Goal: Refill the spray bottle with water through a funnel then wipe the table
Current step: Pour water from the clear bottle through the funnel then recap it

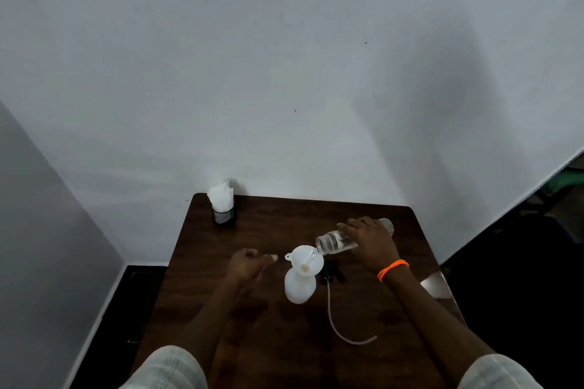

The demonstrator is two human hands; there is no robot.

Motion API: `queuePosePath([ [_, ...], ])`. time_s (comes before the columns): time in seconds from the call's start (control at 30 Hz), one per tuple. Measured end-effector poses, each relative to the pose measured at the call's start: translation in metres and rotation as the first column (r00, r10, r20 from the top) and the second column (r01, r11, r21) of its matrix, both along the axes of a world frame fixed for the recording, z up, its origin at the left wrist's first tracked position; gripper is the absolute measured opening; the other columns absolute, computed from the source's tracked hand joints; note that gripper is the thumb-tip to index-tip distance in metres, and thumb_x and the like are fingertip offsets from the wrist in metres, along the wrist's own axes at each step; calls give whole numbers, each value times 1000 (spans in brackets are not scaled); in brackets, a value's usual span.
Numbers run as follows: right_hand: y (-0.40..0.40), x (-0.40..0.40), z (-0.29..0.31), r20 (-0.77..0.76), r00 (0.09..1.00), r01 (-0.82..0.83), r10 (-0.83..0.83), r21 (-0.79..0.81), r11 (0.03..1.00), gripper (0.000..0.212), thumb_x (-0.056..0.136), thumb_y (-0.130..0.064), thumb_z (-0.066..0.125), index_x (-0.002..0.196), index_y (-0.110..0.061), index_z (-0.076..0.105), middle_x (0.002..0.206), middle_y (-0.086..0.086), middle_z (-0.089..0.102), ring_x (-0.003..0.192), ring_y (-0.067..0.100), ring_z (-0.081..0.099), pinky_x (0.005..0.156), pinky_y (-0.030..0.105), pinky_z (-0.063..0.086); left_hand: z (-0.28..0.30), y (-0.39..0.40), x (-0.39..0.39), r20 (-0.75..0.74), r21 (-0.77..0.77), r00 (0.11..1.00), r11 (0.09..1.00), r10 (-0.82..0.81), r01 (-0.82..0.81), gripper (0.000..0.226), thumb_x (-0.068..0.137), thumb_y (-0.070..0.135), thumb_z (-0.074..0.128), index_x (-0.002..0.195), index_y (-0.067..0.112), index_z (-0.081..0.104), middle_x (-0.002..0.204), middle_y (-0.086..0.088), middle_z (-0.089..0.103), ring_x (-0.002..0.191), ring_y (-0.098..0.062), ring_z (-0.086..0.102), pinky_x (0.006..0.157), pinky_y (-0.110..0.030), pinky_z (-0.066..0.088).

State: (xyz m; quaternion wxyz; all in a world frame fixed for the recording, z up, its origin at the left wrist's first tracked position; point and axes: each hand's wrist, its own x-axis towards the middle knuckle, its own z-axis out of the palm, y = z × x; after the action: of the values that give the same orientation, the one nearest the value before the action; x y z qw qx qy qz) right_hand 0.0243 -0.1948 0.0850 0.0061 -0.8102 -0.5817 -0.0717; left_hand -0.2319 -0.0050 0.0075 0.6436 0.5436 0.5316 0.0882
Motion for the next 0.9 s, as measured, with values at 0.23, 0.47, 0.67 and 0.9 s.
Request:
queuePosePath([
  [0.23, 3, -8, -10, -120, 991, 63, -56, 51, 997, 60, 71, -20, 78, 130, -22, 67, 117, 1, 72, 100, 28, 67, 83, 38, 54, 18, -1, 21, 148, 209, 989, 977, 22, -53, 49, 58, 38, 97, 91, 14, 71, 85, -7, 77, 70, -20, 74, 66, -37, 62],
  [0.47, 11, -19, -1, -443, 894, 193, -71, 238, 952, 63, 71, -36, 80, 131, -25, 66, 123, -2, 71, 108, 19, 68, 89, 32, 54, 74, -12, 55, 389, 409, 913, 911, -120, -54, 38, 70, 27, 91, 104, 21, 75, 98, 5, 77, 92, -7, 72, 80, -20, 57],
  [0.67, 32, -27, 27, -666, 744, 318, -47, 292, 902, 63, 55, -30, 90, 115, -28, 73, 96, -10, 77, 86, 2, 70, 74, 23, 54, 126, -16, 88, 545, 439, 820, 893, -178, -98, 37, 73, 19, 90, 106, 14, 76, 100, 2, 78, 95, -14, 74, 84, -24, 59],
  [0.9, 49, -38, 48, -783, 622, 415, -21, 307, 856, 37, 54, -20, 94, 82, -28, 71, 73, -13, 73, 68, -2, 67, 61, 14, 48, 157, -7, 103, 520, 575, 783, 818, -341, -25, 32, 70, 19, 92, 99, 17, 78, 98, 4, 78, 93, -14, 73, 83, -20, 56],
])
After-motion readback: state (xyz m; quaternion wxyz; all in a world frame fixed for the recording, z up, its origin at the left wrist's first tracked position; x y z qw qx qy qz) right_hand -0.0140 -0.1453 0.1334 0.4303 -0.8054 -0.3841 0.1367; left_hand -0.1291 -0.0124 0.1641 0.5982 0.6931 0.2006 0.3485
